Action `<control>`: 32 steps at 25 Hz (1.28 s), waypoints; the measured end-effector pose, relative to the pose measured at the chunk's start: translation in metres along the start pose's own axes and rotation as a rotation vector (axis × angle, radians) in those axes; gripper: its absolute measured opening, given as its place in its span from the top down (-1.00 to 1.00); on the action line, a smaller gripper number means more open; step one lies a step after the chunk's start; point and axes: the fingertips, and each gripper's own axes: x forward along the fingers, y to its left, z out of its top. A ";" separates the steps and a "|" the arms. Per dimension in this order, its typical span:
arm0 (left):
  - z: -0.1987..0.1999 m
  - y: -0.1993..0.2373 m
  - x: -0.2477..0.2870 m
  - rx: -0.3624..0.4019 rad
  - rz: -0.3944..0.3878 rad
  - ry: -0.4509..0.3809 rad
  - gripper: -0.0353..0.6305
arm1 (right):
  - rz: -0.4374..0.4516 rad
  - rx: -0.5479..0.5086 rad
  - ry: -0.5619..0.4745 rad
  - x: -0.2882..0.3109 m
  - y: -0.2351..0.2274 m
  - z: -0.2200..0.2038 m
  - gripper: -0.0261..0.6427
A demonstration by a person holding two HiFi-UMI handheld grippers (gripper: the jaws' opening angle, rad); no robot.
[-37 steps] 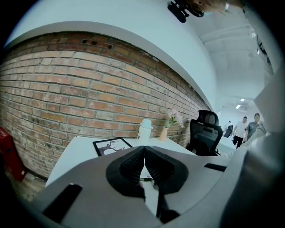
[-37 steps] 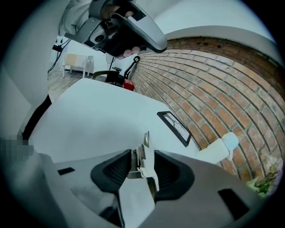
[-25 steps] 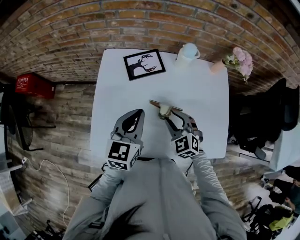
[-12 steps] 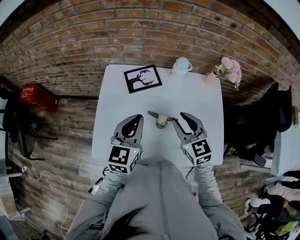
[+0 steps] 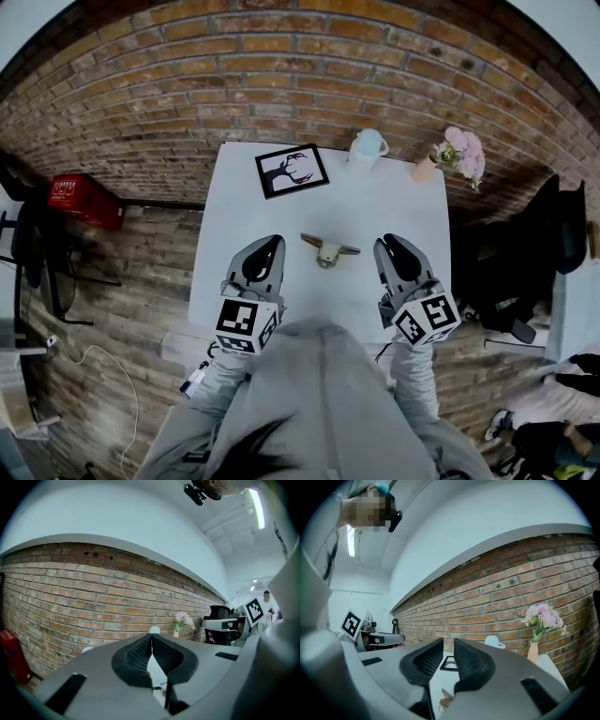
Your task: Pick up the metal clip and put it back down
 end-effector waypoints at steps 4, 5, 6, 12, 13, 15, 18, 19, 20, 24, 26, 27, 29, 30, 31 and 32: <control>0.000 0.003 0.005 -0.007 0.005 0.006 0.82 | -0.006 0.018 -0.020 -0.005 -0.005 0.007 0.78; -0.001 0.004 0.006 -0.008 0.005 0.010 0.82 | -0.006 0.024 -0.024 -0.006 -0.007 0.008 0.79; -0.001 0.004 0.008 -0.009 0.005 0.014 0.82 | -0.006 0.029 -0.028 -0.006 -0.008 0.009 0.80; -0.006 0.010 0.016 -0.018 0.016 0.037 0.82 | -0.033 0.017 -0.018 -0.005 -0.018 0.005 0.85; -0.007 0.011 0.017 -0.020 0.019 0.041 0.82 | -0.033 0.009 -0.011 -0.004 -0.019 0.003 0.85; -0.009 0.013 0.019 -0.024 0.021 0.046 0.82 | -0.036 -0.003 0.004 -0.002 -0.022 -0.001 0.85; -0.010 0.013 0.021 -0.028 0.021 0.055 0.82 | -0.040 -0.001 0.014 0.000 -0.025 -0.003 0.85; -0.011 0.013 0.021 -0.029 0.020 0.057 0.82 | -0.043 -0.002 0.014 0.001 -0.027 -0.003 0.85; -0.011 0.013 0.022 -0.029 0.020 0.058 0.82 | -0.045 -0.003 0.015 0.002 -0.028 -0.002 0.85; -0.014 0.014 0.024 -0.032 0.022 0.063 0.82 | -0.051 -0.016 0.020 0.004 -0.031 -0.003 0.85; -0.015 0.015 0.024 -0.033 0.023 0.065 0.82 | -0.055 -0.023 0.022 0.004 -0.031 -0.003 0.85; -0.015 0.015 0.024 -0.033 0.023 0.066 0.82 | -0.057 -0.026 0.023 0.005 -0.031 -0.003 0.85; -0.016 0.016 0.025 -0.033 0.025 0.066 0.82 | -0.060 -0.031 0.024 0.005 -0.032 -0.004 0.85; -0.016 0.016 0.025 -0.033 0.025 0.066 0.82 | -0.060 -0.032 0.025 0.006 -0.032 -0.004 0.85; -0.016 0.016 0.025 -0.034 0.026 0.066 0.82 | -0.060 -0.033 0.026 0.006 -0.032 -0.004 0.85; -0.016 0.016 0.025 -0.034 0.027 0.067 0.82 | -0.059 -0.034 0.028 0.006 -0.032 -0.004 0.85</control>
